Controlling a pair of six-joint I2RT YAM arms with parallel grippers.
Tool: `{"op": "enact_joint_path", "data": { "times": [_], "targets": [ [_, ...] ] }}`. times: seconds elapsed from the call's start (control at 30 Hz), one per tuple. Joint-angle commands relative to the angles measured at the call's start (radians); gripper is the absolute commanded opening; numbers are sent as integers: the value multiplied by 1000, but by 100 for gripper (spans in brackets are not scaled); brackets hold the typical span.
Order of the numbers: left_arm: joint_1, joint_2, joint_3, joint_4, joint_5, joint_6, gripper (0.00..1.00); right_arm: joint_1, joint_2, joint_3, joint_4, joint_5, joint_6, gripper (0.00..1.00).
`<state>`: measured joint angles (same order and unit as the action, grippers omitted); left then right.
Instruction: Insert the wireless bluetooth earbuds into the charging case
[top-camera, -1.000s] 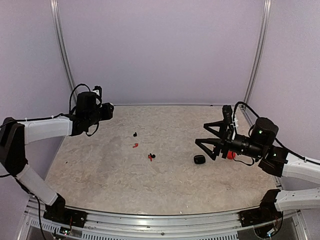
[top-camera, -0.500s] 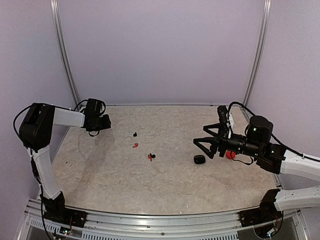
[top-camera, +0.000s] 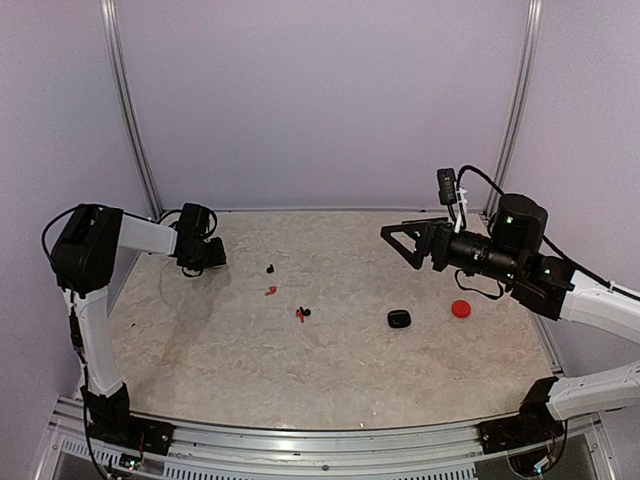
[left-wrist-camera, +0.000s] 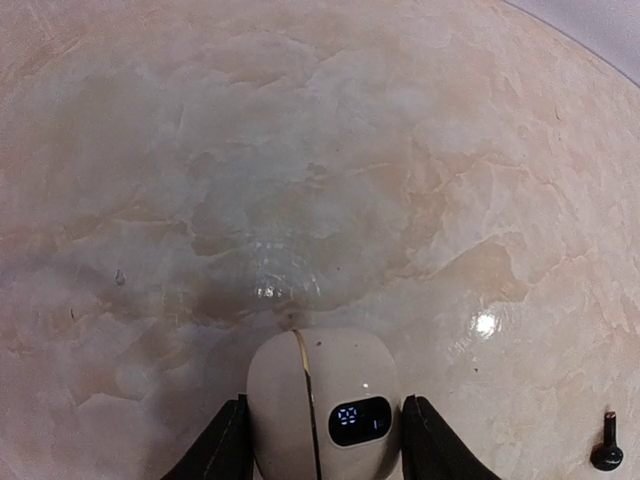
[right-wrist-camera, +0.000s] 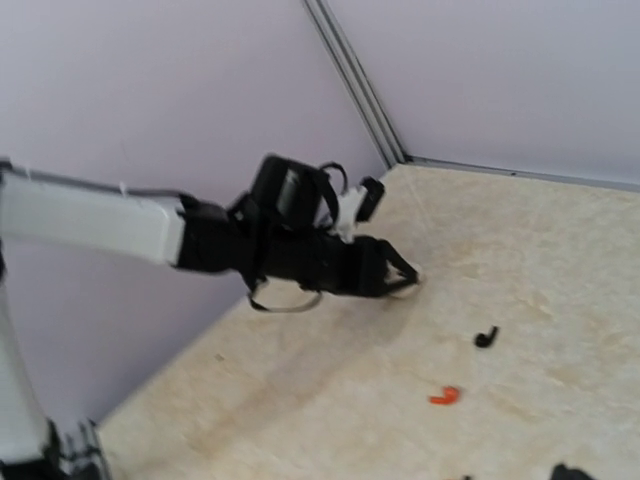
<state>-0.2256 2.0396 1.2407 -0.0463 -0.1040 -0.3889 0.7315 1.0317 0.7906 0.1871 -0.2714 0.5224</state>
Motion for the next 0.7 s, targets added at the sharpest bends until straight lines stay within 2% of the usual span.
{"op": "enact_joint_path", "data": {
  "times": [0.0,0.1,0.17,0.2,0.47,0.67],
  "targets": [
    [4,-4,-23,-13,32,-5,59,-8,22,54,-11,23,145,100],
    [3,-36,-59,8,45,-20,76,-9,27,81,-9,47,168,99],
    [-5,-60,-73,26,65,-30,93,-8,27,97,-8,41,172,100],
    [-15,-81,-78,36,67,-33,98,-7,25,100,-4,38,177,99],
    [-167,-204,-47,-6,-102,25,99,-19,63,174,-64,2,157,100],
    [-243,-364,-136,81,-47,69,99,-135,46,17,5,-134,30,99]
  ]
}}
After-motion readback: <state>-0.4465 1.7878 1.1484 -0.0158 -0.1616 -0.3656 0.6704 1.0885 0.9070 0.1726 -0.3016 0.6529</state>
